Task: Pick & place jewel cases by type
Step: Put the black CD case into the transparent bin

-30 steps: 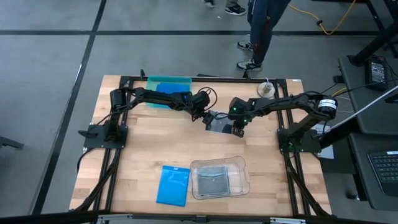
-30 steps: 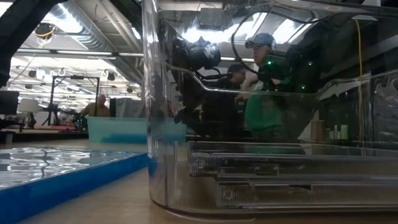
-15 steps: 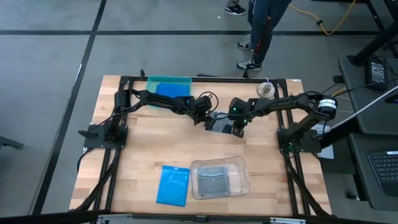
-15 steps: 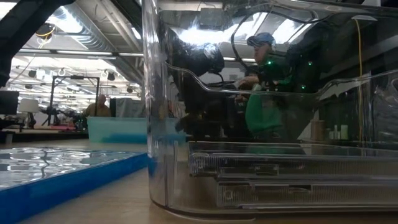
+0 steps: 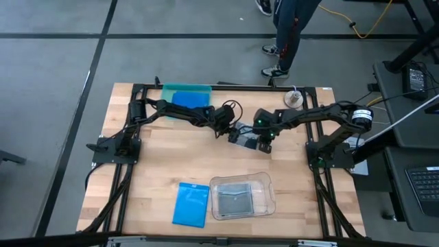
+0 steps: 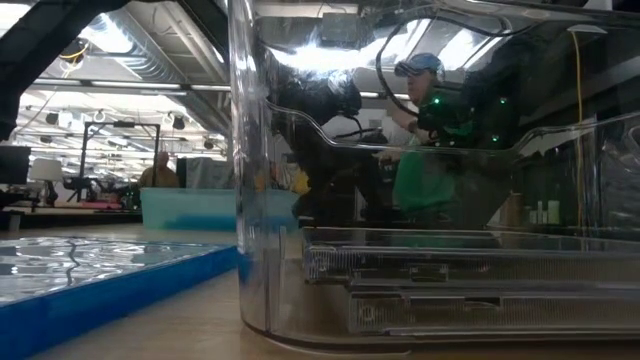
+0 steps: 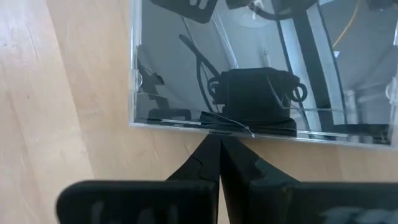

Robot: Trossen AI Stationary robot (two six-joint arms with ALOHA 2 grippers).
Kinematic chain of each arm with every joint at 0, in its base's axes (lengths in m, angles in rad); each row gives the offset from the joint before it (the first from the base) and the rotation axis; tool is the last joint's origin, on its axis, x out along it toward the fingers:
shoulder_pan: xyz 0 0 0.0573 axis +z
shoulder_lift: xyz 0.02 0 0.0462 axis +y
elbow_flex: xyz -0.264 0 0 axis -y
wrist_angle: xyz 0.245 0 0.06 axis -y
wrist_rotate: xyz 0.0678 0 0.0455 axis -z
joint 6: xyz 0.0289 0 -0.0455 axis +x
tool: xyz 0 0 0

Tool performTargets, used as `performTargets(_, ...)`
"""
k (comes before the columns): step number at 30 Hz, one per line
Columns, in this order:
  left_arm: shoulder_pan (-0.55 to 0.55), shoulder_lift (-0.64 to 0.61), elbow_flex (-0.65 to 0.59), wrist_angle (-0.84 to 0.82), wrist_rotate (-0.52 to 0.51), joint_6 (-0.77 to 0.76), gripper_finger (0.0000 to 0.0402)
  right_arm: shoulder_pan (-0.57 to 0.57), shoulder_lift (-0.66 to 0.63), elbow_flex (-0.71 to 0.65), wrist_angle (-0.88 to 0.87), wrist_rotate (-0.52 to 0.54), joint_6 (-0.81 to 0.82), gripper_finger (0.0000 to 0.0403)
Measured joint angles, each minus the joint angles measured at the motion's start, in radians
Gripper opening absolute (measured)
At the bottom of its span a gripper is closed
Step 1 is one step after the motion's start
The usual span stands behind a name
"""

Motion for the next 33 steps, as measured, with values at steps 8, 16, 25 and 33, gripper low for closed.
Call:
performTargets(8, -0.001, -0.054, 0.006, 0.037, -0.078, 0.057, 0.0253, -0.002, -0.01, -0.079, 0.08, -0.001, 0.004, 0.0007)
performTargets(16, -0.004, -0.057, 0.011, 0.006, -0.047, 0.046, 0.0252, -0.001, -0.023, -0.075, 0.084, 0.004, 0.008, 0.0007)
performTargets(25, -0.011, -0.063, 0.107, -0.079, -0.077, 0.175, 0.0252, -0.001, -0.033, -0.075, 0.088, 0.008, 0.003, 0.0007)
performTargets(33, -0.015, -0.062, 0.111, -0.097, -0.08, 0.175, 0.0252, -0.001, -0.033, -0.074, 0.085, 0.008, 0.002, 0.0007)
